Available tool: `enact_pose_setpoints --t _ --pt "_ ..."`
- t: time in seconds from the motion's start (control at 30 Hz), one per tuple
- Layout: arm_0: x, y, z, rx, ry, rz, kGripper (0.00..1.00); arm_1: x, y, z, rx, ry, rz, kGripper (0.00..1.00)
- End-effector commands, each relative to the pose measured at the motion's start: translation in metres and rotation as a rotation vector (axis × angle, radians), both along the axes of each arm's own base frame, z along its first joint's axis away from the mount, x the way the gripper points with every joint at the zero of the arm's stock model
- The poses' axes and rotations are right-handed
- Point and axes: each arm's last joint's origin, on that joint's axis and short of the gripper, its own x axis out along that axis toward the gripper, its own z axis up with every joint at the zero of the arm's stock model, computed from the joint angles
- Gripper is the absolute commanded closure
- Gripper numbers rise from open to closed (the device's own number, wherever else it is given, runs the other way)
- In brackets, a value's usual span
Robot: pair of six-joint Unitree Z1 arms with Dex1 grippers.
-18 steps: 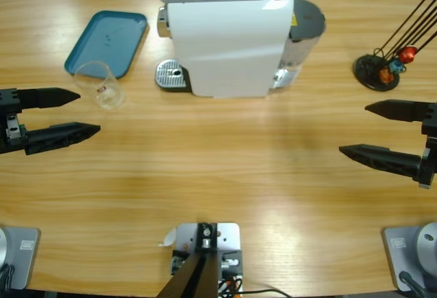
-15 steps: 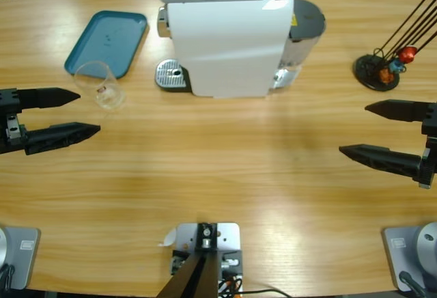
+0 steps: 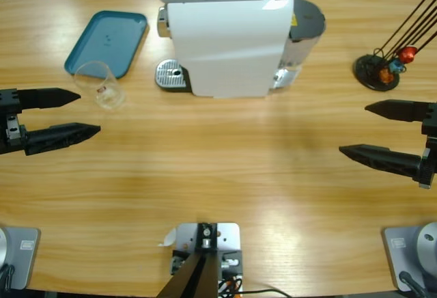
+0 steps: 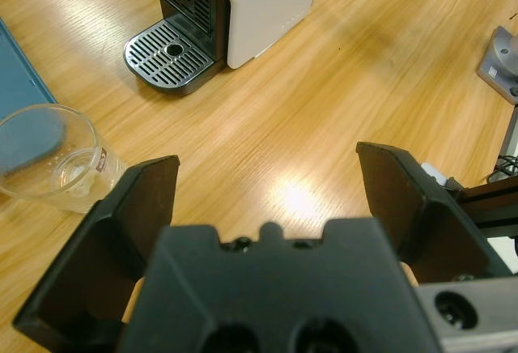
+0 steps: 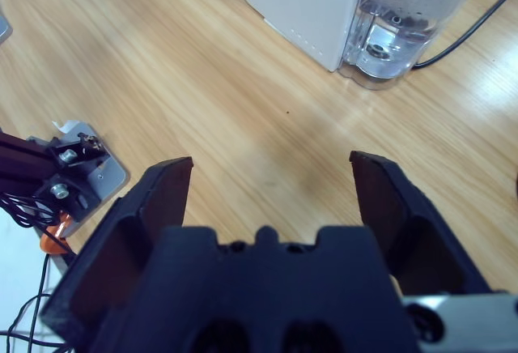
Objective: Pour coffee
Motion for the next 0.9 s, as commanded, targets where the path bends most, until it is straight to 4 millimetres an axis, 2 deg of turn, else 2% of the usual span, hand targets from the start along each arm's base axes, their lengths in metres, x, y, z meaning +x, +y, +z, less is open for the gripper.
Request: enact_pose_setpoints --t 0.03,0.23,0.37,0.5,0.57,0.7,0.9 --pt "-0.002 0.002 -0.004 0.017 -0.011 0.030 0.061 -0.003 0.000 -0.009 -0.007 0.035 0.013 0.161" --pt "-0.004 0.006 0.025 -0.057 -0.029 0.099 0.078 -0.003 0.000 -0.009 -0.006 0.032 0.009 0.161" --pt "0.005 -0.002 0.051 -0.066 0.028 0.114 0.082 -0.001 0.002 -0.010 -0.012 0.038 0.009 0.161" --pt "0.021 -0.011 0.055 -0.111 0.168 0.171 0.064 0.000 0.003 -0.011 -0.018 0.046 0.009 0.162" --pt "0.035 -0.011 0.053 -0.182 0.263 0.183 0.068 0.001 0.003 -0.011 -0.021 0.048 0.009 0.161" --pt "0.089 -0.026 0.048 -0.351 0.463 0.082 0.067 0.003 0.006 -0.012 -0.026 0.054 0.009 0.161" --pt "0.150 -0.037 0.035 -0.557 0.628 0.188 0.078 0.002 0.003 -0.010 -0.020 0.041 -0.005 0.165"
